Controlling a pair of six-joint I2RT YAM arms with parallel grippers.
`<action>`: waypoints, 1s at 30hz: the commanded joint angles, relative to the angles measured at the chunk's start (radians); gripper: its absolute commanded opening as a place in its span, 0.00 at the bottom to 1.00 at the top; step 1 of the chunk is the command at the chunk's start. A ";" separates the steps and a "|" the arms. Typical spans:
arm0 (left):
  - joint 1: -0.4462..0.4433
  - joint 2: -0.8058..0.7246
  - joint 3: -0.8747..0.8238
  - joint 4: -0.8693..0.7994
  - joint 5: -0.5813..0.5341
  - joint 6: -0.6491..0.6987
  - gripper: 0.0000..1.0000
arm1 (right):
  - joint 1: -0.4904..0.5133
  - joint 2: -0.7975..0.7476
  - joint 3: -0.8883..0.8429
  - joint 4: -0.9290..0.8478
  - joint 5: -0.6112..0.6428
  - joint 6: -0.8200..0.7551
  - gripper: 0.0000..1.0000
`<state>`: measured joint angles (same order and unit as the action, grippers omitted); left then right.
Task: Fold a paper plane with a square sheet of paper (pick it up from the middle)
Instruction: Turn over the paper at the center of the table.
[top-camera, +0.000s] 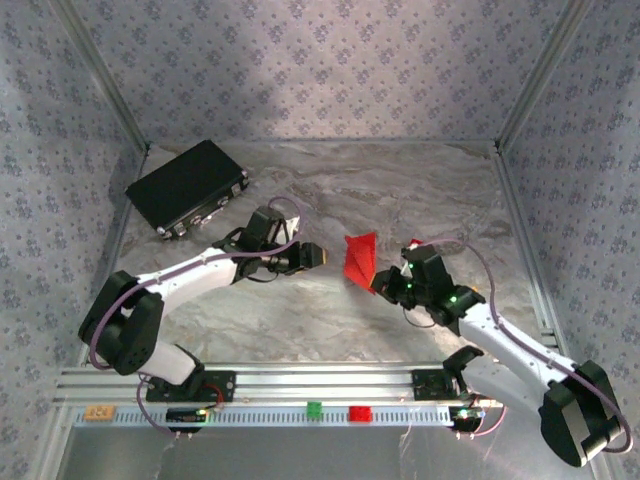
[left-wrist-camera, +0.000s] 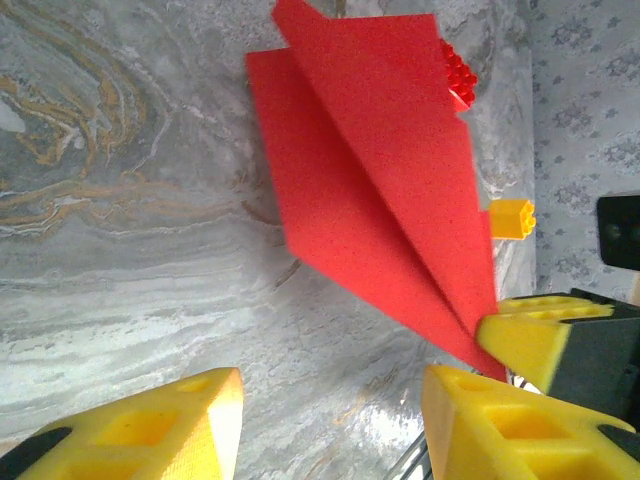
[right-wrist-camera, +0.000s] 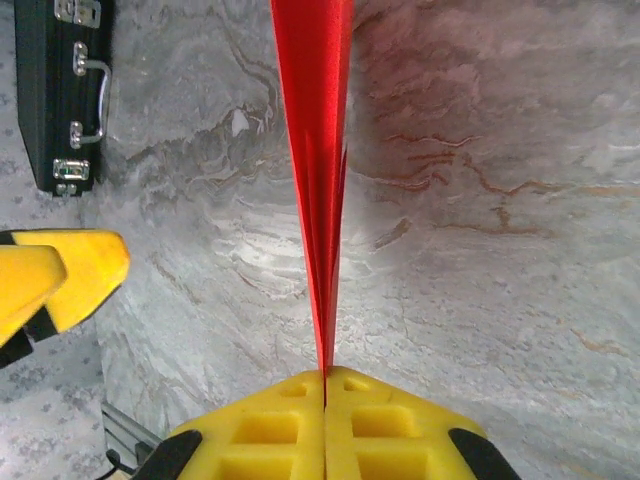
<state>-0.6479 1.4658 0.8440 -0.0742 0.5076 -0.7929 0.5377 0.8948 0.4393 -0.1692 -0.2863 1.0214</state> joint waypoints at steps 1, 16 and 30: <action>0.006 -0.021 -0.001 -0.043 0.001 0.029 0.50 | 0.003 -0.032 -0.014 -0.059 0.048 0.042 0.08; 0.215 -0.126 -0.024 -0.147 -0.003 0.085 0.50 | 0.123 0.103 0.210 -0.167 0.206 -0.114 0.07; 0.296 -0.138 -0.030 -0.152 -0.001 0.133 0.52 | 0.233 0.054 0.293 -0.340 0.404 -0.172 0.06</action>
<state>-0.3664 1.3628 0.8345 -0.2314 0.5186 -0.6769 0.7666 0.9600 0.6811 -0.4465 0.0650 0.9051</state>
